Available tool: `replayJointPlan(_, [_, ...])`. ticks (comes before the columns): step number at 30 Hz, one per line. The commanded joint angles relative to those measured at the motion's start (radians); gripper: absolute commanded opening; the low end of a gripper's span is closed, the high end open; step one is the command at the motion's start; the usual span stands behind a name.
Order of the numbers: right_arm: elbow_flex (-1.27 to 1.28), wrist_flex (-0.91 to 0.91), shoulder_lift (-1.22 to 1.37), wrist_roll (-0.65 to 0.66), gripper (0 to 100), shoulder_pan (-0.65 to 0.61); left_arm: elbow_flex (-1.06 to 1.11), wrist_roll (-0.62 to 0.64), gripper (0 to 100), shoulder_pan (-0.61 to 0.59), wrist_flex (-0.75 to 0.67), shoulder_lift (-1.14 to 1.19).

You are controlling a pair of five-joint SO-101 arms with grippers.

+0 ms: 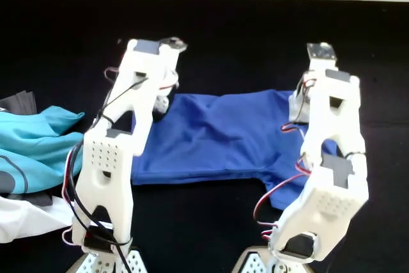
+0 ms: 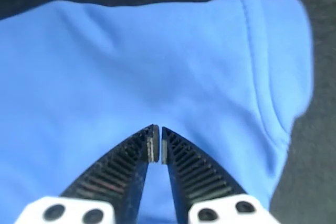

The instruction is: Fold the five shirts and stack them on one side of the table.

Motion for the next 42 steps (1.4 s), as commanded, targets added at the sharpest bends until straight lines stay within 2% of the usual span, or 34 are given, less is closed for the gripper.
replayJointPlan(1, [-0.048, -0.054, 0.035, -0.003, 2.3, 0.005, -0.047, -0.005, 1, -0.111, -0.060, 0.039])
replayJointPlan(6, [-0.088, -0.093, 0.062, -0.003, 2.3, -0.036, -0.219, -0.005, 1, -0.255, -0.060, 0.107])
replayJointPlan(11, [-0.185, -0.091, 0.062, -0.003, 2.3, -0.110, -0.377, -0.041, 1, -0.321, -0.049, 0.189])
replayJointPlan(21, [-0.197, -0.096, 0.067, -0.003, 2.3, -0.120, -0.613, -0.040, 1, -0.288, 0.216, 0.229])
replayJointPlan(24, [-0.205, -0.091, 0.117, -0.003, 2.3, -0.110, -0.615, -0.037, 1, -0.271, 0.239, 0.216])
replayJointPlan(27, [-0.206, -0.091, 0.170, -0.003, 2.3, -0.076, -0.493, -0.037, 1, -0.268, 0.241, 0.128])
replayJointPlan(33, [-0.262, -0.027, 0.191, -0.003, 2.3, 0.001, -0.056, -0.046, 1, -0.254, 0.224, -0.153])
replayJointPlan(37, [-0.453, 0.130, 0.191, -0.003, 2.3, 0.044, 0.208, -0.046, 1, -0.255, 0.130, -0.269])
replayJointPlan(42, [-0.710, 0.341, 0.193, -0.002, 2.3, 0.039, 0.479, -0.046, 1, -0.254, -0.061, -0.426])
